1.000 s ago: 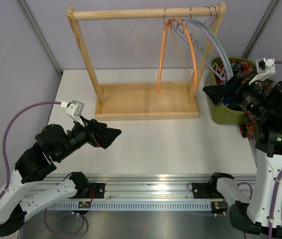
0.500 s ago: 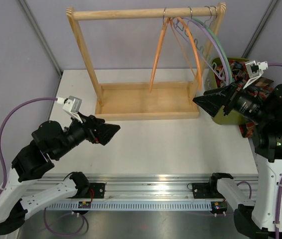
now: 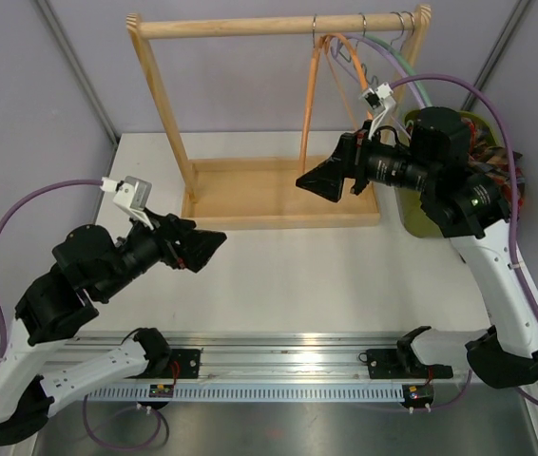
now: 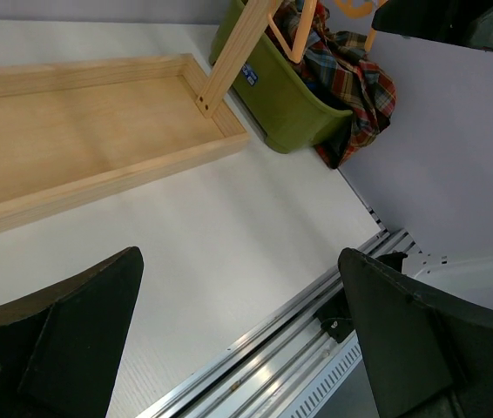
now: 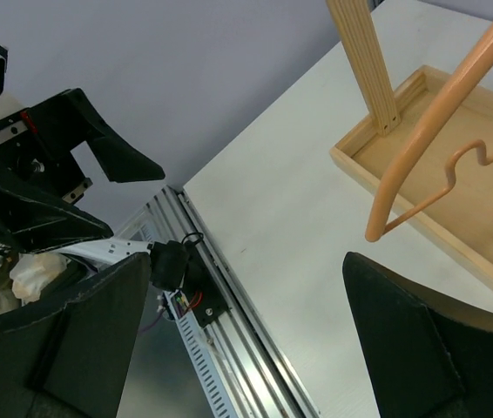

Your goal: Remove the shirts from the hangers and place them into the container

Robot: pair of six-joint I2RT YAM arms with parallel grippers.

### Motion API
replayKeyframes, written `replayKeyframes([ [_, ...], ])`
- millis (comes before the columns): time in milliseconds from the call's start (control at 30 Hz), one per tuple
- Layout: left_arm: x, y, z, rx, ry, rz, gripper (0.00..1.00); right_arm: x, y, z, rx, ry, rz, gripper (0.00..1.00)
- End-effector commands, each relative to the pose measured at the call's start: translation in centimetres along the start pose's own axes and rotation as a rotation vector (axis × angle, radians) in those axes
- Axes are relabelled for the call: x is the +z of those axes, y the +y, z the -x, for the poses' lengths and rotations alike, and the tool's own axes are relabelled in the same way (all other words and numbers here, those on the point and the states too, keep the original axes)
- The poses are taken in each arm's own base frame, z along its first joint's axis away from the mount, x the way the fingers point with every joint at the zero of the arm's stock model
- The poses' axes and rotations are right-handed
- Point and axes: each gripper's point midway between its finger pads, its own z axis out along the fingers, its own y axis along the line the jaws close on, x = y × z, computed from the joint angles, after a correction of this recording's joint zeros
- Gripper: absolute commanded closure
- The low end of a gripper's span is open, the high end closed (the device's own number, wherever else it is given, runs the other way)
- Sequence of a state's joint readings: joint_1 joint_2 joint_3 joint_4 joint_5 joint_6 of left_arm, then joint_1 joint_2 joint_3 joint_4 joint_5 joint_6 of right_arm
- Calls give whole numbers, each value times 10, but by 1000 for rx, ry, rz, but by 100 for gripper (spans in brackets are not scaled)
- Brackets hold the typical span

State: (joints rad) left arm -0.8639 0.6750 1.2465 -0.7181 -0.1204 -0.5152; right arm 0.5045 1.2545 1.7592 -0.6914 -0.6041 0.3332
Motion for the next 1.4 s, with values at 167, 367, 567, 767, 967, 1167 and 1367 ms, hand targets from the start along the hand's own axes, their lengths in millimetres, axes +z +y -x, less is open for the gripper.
replayKeyframes([
  [167, -4, -3, 26, 46, -64, 16, 1, 23, 16, -10, -98, 32, -61, 1],
  [367, -6, -3, 30, 56, -68, 19, 1, 14, 21, -9, -117, -1, -83, 1],
  [567, -3, -8, 33, 75, -61, 6, 1, 13, 22, -11, -117, 1, -91, 0],
  [767, -3, -12, 38, 88, -65, -9, 1, 14, 21, -11, -118, -3, -99, 1],
  [967, -4, -14, 41, 97, -74, -13, 1, 13, 17, -9, -128, -14, -120, 0],
  [1167, -2, -14, 40, 94, -75, -16, 1, 13, 16, -11, -128, -13, -122, 0],
  [1367, -4, -13, 40, 90, -81, -17, 1, 9, 16, -10, -121, -28, -131, 1],
])
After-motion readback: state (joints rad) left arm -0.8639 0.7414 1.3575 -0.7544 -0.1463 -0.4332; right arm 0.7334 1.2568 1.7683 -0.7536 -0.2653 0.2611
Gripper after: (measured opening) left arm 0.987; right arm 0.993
